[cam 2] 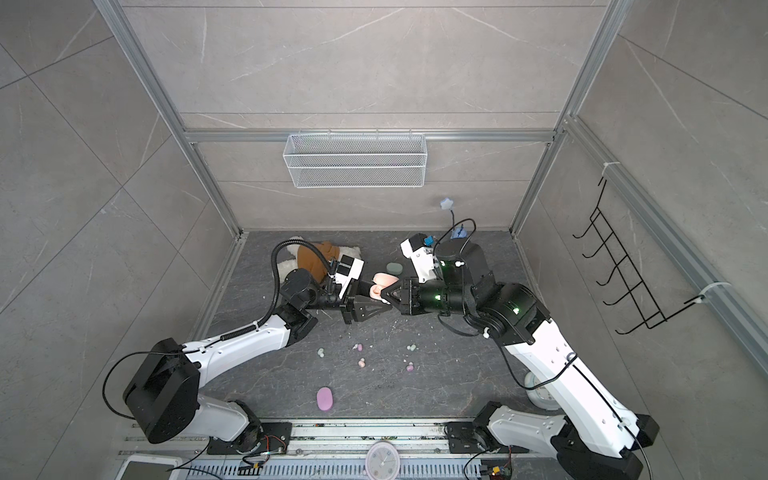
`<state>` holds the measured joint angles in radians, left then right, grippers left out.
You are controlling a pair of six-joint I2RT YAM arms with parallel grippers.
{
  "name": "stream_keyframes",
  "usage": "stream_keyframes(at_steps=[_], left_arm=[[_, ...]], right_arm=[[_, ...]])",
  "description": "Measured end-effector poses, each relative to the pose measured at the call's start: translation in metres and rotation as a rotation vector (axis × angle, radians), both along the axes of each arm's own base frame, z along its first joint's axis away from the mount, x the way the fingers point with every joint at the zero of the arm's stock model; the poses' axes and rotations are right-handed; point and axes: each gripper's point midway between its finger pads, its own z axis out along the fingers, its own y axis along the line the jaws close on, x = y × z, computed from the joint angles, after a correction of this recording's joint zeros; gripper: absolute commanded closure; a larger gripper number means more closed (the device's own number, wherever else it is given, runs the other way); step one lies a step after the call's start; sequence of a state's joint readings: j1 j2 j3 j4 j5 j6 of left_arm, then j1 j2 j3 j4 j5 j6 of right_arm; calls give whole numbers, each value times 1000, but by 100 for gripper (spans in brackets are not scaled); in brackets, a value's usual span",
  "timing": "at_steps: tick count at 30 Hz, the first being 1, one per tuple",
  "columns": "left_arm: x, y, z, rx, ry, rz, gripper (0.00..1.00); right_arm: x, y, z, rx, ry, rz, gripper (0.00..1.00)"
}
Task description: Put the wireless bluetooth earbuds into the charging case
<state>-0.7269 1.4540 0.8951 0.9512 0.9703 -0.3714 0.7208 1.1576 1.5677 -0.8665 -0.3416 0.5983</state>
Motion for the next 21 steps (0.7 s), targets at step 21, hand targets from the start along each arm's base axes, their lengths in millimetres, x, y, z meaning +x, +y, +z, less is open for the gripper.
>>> stream_keyframes(at_steps=[21], left_arm=[[-22, 4, 14, -17, -56, -25, 79]], right_arm=[[1, 0, 2, 9, -1, -6, 89]])
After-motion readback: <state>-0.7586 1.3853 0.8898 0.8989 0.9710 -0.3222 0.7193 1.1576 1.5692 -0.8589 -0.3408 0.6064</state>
